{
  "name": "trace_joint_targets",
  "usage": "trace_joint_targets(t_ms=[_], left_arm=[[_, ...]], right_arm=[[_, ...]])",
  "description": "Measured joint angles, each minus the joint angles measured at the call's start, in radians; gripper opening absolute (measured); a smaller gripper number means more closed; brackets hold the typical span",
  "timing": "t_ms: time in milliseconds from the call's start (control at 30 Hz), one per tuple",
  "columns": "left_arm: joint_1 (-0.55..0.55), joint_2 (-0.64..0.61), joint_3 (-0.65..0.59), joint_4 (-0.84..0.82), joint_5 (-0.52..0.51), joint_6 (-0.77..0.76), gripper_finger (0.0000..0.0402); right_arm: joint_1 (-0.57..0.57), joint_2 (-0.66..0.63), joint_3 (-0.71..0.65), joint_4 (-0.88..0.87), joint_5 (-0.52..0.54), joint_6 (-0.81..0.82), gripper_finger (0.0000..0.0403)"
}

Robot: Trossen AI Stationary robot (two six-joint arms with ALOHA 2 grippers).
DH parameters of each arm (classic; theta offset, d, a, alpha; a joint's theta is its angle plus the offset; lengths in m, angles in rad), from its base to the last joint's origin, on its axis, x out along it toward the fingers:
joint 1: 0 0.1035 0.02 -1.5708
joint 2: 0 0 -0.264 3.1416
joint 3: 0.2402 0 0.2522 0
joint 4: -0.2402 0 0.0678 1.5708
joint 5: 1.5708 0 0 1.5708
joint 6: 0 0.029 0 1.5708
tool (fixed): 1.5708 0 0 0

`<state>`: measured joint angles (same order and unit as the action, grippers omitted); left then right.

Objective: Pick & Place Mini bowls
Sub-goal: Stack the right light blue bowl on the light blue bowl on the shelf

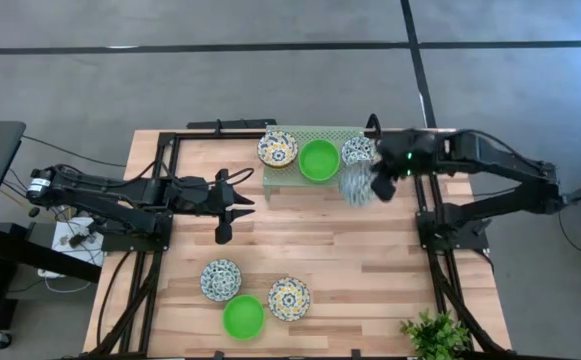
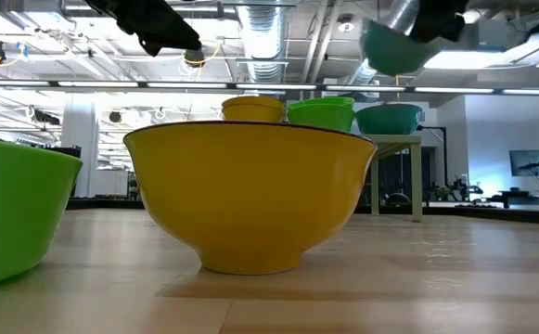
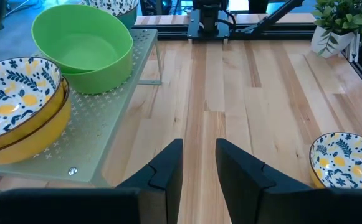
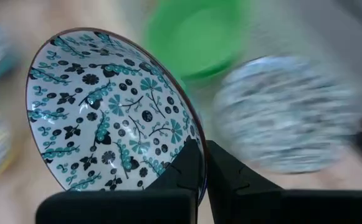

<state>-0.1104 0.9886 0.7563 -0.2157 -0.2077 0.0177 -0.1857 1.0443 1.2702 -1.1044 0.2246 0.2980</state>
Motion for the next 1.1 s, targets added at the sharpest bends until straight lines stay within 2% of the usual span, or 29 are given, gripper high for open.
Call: trace_joint_targets(t_ms=[100,267,467,733,933,1100], left_arm=[[0.000,0.000,0.000,0.000,0.000,0.000,0.0097],[0.000,0.000,0.000,0.000,0.000,0.000,0.0097],[0.000,0.000,0.000,0.000,0.000,0.000,0.0097],[0.000,0.000,0.000,0.005,0.000,0.000,0.0097],[0.000,0.000,0.000,0.007,0.000,0.000,0.0097],[0.000,0.000,0.000,0.007,0.000,0.000,0.0097]], right_arm=[[-0.095,0.003,0.024,-0.001,0.043,0.034,0.0004],[-0.255,0.010,0.032,-0.004,0.034,0.119,0.0004],[-0.409,0.070,0.032,-0.074,-0.089,0.121,0.0004],[-0.492,0.180,0.032,-0.092,-0.204,0.067,0.0005],[-0.524,0.217,0.032,-0.092,-0.228,0.051,0.0009],[-0.550,0.220,0.032,-0.084,-0.229,-0.009,0.0030]])
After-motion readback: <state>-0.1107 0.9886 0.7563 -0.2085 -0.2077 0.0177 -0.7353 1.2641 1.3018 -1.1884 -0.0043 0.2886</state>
